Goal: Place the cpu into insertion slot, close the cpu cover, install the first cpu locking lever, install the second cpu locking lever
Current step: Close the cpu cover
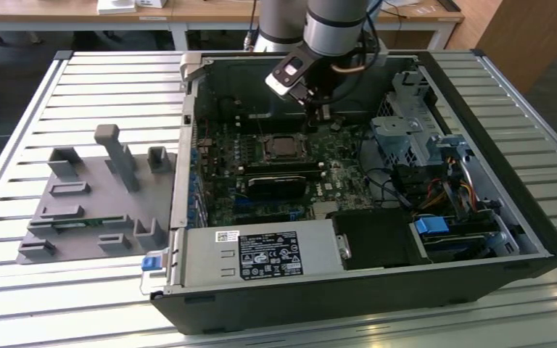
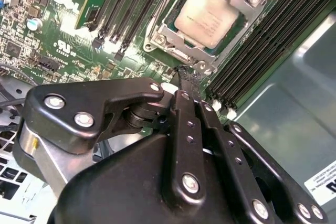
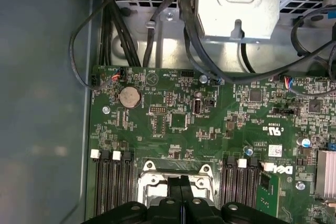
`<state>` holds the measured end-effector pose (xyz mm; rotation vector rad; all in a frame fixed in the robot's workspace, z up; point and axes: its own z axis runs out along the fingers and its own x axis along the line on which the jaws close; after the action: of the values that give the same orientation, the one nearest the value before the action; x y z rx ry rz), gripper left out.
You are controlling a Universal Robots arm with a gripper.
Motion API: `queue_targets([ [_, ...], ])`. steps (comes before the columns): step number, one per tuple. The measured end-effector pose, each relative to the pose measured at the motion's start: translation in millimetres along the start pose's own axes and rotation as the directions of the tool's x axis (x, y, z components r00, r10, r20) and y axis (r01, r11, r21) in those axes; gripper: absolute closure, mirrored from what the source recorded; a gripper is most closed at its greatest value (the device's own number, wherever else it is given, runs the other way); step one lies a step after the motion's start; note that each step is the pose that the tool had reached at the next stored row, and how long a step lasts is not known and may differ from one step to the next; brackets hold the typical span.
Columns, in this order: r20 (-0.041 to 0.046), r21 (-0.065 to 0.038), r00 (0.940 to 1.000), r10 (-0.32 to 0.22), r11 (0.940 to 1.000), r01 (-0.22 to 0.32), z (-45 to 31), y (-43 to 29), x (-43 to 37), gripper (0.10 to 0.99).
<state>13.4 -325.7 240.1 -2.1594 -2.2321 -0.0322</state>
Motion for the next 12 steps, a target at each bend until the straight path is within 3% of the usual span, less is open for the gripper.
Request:
queue_targets([
  [12, 0.0002, 0.0, 1.0, 0.0, 1.0, 0.0, 3.5, -12.7, 0.3, 0.98],
])
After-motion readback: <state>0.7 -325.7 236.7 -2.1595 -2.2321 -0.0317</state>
